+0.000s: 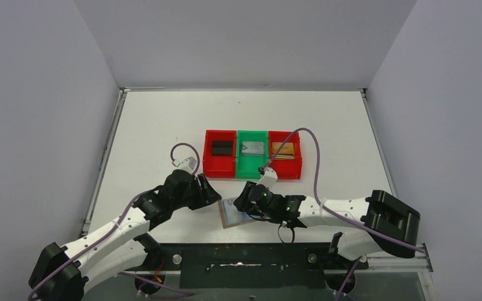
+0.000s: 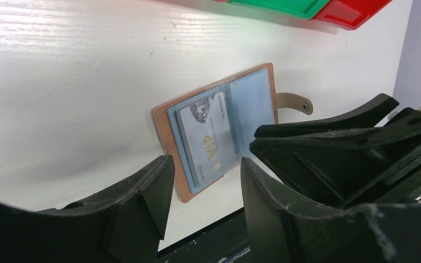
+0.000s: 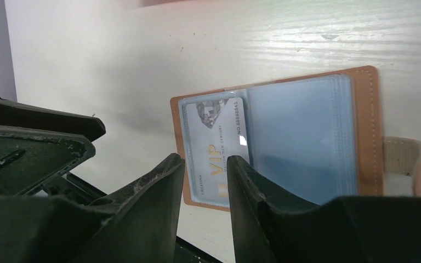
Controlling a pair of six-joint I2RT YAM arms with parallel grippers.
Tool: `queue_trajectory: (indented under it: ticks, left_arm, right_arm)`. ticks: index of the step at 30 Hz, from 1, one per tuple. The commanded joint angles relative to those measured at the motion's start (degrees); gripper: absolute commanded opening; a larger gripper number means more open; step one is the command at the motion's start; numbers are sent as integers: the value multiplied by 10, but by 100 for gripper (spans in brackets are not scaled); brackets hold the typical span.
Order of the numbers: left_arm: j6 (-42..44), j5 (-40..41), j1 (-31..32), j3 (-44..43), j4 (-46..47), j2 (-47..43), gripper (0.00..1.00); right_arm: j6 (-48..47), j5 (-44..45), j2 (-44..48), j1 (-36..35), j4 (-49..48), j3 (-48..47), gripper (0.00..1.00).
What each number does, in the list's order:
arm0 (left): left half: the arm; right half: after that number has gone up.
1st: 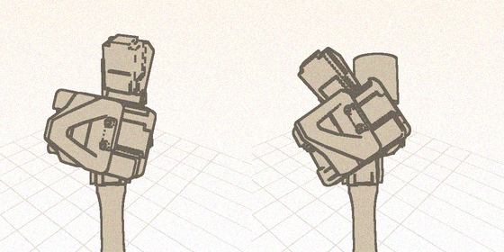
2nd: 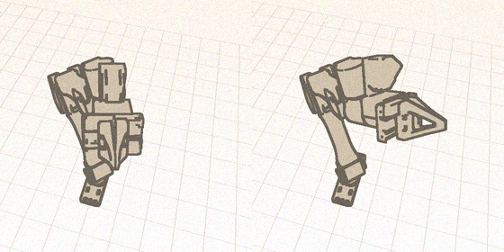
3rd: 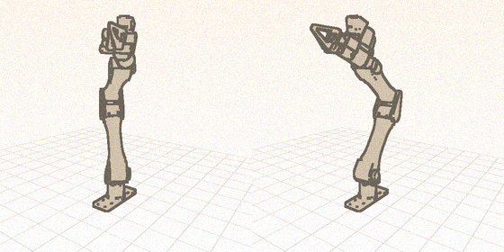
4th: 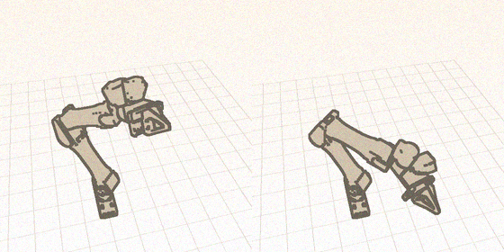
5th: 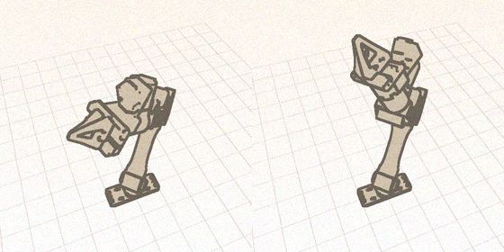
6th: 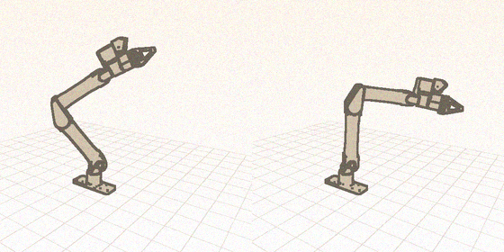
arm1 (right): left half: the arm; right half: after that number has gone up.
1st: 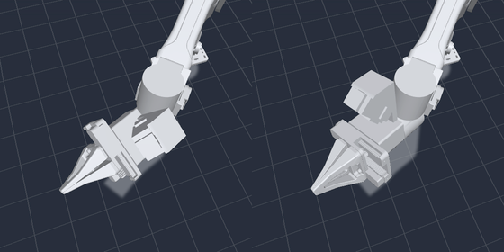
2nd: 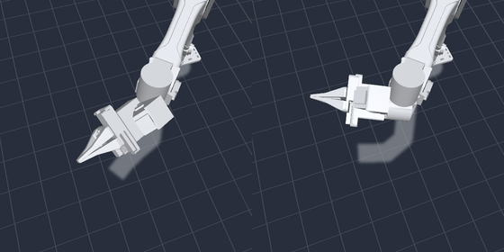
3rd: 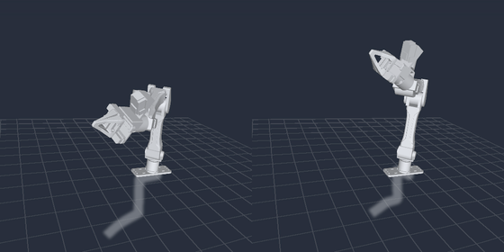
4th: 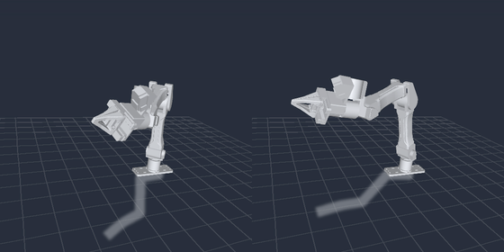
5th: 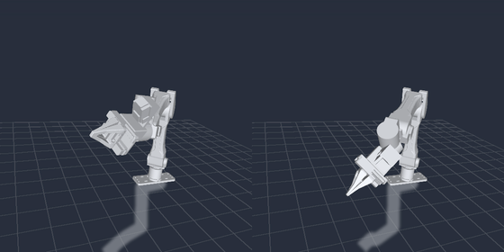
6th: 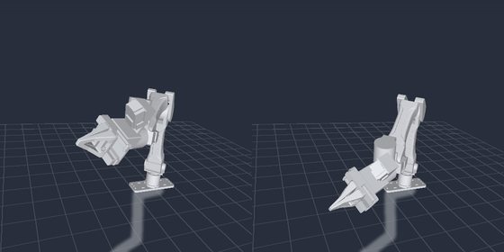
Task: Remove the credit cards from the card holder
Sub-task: Remove the credit card from the card holder.
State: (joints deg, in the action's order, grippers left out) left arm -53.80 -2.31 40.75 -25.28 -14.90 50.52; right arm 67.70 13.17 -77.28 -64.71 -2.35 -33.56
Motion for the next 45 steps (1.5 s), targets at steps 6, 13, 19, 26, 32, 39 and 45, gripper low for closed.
queue_trajectory:
  ticks: [6, 13, 19, 26, 32, 39, 45]
  left_arm:
    - [-21, -36, -7, 4, 41, 10, 49]
    - [-13, -74, -7, 6, 69, 35, 46]
    - [-4, -104, -7, 4, 94, 66, 45]
    - [3, -130, -6, 3, 112, 102, 45]
    - [16, -142, -4, -8, 117, 138, 44]
    - [29, -144, 9, -22, 120, 186, 36]
    - [41, -130, 18, -41, 115, 209, 32]
  right_arm:
    - [-8, -44, -60, 5, -19, -42, 36]
    - [23, -35, -71, 13, -8, -24, 34]
    - [32, -29, -79, 16, 21, -29, 32]
    - [32, -11, -87, 14, 61, -47, 32]
    - [33, -25, -94, 14, 51, -48, 27]
    - [47, -40, -81, 18, 6, -21, 23]
    - [64, -56, -74, 28, -31, 7, 22]
